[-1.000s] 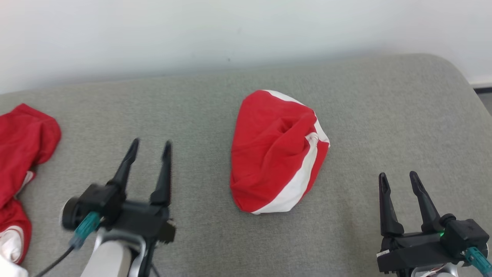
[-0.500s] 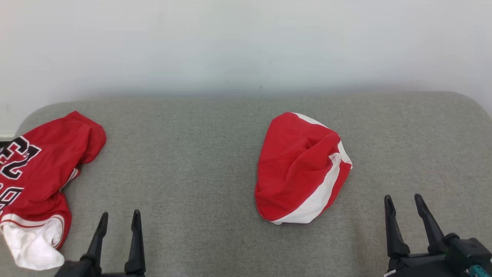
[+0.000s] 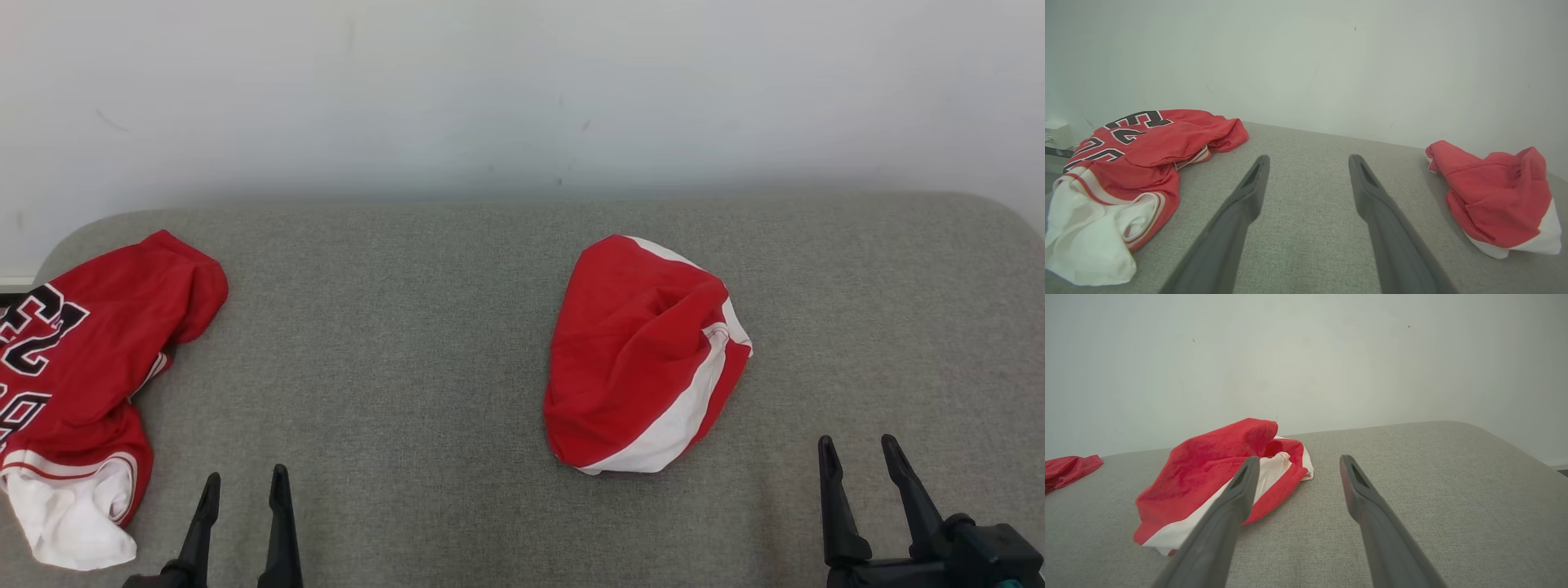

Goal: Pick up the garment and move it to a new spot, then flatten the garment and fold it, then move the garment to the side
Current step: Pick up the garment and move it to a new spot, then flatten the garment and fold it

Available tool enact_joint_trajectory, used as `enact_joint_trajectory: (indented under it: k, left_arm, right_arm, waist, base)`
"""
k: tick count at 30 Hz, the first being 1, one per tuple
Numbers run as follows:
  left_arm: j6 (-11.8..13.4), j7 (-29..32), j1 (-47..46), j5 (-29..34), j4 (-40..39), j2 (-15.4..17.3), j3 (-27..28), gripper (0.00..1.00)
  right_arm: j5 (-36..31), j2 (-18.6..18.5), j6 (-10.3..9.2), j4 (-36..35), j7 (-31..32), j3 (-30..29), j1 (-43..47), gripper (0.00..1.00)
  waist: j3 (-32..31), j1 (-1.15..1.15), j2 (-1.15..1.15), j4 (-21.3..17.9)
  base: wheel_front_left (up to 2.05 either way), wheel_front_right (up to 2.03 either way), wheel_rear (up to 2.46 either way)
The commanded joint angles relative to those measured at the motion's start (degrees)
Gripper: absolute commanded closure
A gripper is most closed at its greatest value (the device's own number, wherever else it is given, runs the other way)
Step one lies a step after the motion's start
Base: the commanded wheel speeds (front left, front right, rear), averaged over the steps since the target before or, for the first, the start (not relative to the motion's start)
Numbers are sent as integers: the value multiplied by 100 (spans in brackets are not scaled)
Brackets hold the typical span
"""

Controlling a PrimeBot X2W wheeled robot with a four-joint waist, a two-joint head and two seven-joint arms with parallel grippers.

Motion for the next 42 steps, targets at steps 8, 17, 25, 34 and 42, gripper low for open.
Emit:
enact_joint_trajectory:
  k: [8, 17, 25, 34, 42]
  left_arm:
    - [-102, -19, 2, 214, 76, -86, 141, 0]
    - [-185, -19, -60, 306, 118, -147, 177, 0]
    - [-217, -19, -130, 365, 126, -172, 172, 0]
    - [-224, -19, -356, 347, 175, -185, -134, 0]
    - [-208, -19, -570, 160, 334, -185, -394, 0]
  right_arm:
    - [-46, 36, -12, 50, -3, 17, 23, 0]
    - [-33, 34, -12, 88, -3, 16, 19, 0]
    - [83, -92, -12, 303, -3, 50, -153, 0]
    - [210, -593, -12, 907, 94, 264, -997, 0]
    - [369, -1059, -12, 1885, 221, 432, -1854, 0]
  waist:
    - [3, 0, 0, -51]
    - [8, 0, 0, -43]
    - [85, 0, 0, 49]
    - [367, 0, 0, 485]
    - [644, 0, 0, 1008]
  base:
    - [0, 0, 0]
    - [0, 0, 0]
    - [0, 0, 0]
    - [0, 0, 0]
    - [0, 0, 0]
